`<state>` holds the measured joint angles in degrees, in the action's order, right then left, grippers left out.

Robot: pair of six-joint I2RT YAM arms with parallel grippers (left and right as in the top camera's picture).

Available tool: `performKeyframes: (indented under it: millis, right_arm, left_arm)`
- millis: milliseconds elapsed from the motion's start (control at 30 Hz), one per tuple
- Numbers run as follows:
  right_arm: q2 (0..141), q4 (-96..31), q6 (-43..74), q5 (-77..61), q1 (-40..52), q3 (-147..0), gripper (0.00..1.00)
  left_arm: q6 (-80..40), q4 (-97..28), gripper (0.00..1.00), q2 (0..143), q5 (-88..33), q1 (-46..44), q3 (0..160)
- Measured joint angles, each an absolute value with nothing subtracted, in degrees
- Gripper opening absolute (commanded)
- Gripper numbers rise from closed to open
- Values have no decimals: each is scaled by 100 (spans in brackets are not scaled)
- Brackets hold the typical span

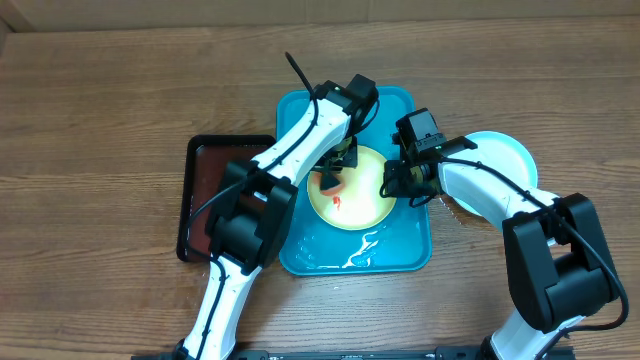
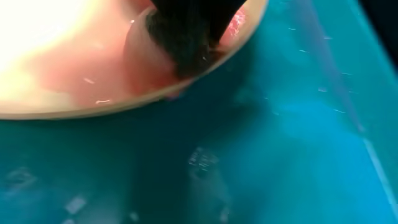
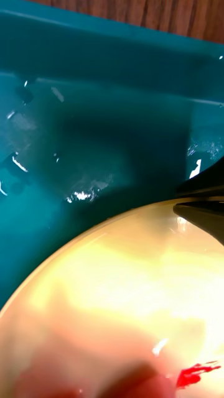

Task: Clean dirty plates on tray and stack at the side
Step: 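Scrub the yellow plate's red stain with the left gripper's sponge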

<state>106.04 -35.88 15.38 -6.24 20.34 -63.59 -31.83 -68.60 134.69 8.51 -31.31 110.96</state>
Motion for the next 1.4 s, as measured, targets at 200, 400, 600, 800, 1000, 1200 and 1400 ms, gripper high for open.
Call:
performKeyframes:
  millis: [200, 400, 600, 800, 1000, 1200, 1400]
  right_arm:
    - [10604, -3566, 1542, -668, 2051, -6359, 4]
    - [10604, -3618, 1544, -657, 2051, -6359, 4]
    - [10604, -3686, 1553, -593, 2038, -6359, 4]
    - [10604, -3717, 1568, -582, 2021, -6359, 4]
    - [10604, -3706, 1559, -609, 2029, -6359, 4]
    - [10604, -3677, 1538, -709, 2071, -6359, 4]
    - [10604, -3664, 1540, -722, 2078, -6359, 4]
  left_arm:
    - [-2985, -6904, 4, 13469, 1052, -3131, 11096]
    - [-2936, -6543, 4, 13469, -158, -3046, 11093]
    - [-2871, -6213, 4, 13646, -1811, -3094, 11144]
    - [-2720, -6453, 4, 13738, -2453, -3299, 11174]
    - [-2672, -6965, 4, 13727, -2156, -3358, 11179]
    - [-2659, -7314, 4, 13651, -1177, -3492, 11181]
    - [-2858, -7572, 4, 13618, 576, -3540, 11181]
